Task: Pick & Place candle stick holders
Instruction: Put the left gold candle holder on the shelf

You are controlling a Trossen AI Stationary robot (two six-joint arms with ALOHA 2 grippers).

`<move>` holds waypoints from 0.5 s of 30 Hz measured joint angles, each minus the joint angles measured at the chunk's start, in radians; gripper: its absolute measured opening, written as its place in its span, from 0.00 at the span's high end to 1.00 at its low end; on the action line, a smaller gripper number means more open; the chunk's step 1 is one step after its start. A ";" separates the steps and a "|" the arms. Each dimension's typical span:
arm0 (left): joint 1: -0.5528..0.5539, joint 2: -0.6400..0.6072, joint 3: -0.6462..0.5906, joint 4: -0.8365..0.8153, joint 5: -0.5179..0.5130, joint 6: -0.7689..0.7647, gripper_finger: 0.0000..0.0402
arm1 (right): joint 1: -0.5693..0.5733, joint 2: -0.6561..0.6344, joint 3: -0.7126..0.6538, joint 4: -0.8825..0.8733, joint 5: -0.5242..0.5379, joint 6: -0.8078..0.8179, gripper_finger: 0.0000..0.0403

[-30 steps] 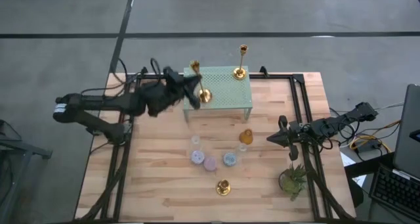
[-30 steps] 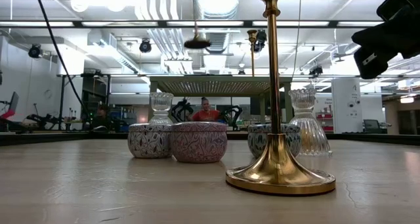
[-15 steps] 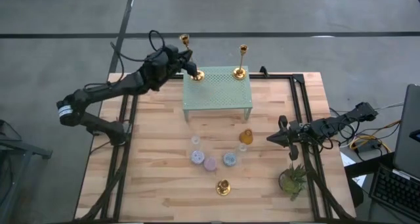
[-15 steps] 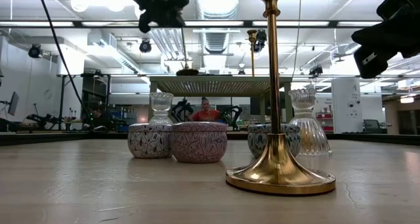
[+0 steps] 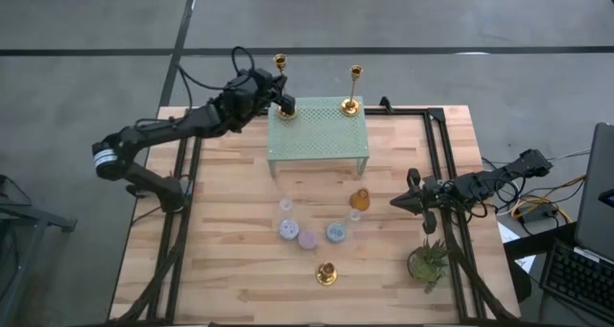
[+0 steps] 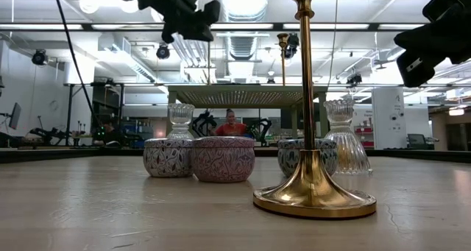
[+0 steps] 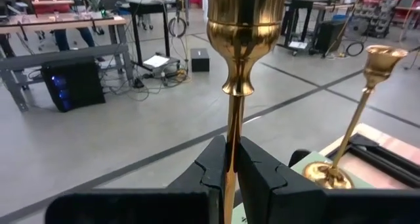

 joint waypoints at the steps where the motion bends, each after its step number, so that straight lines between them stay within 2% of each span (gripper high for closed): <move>1: 0.003 0.003 0.000 0.000 0.000 -0.007 0.93 | 0.000 0.000 0.000 0.000 0.000 0.000 0.98; 7: 0.029 0.023 0.000 -0.002 -0.001 -0.044 0.93 | 0.000 0.000 0.000 0.000 0.000 0.000 0.98; 15: 0.033 0.025 0.000 -0.001 0.000 -0.020 0.93 | 0.000 0.000 0.000 0.000 0.000 0.000 0.98</move>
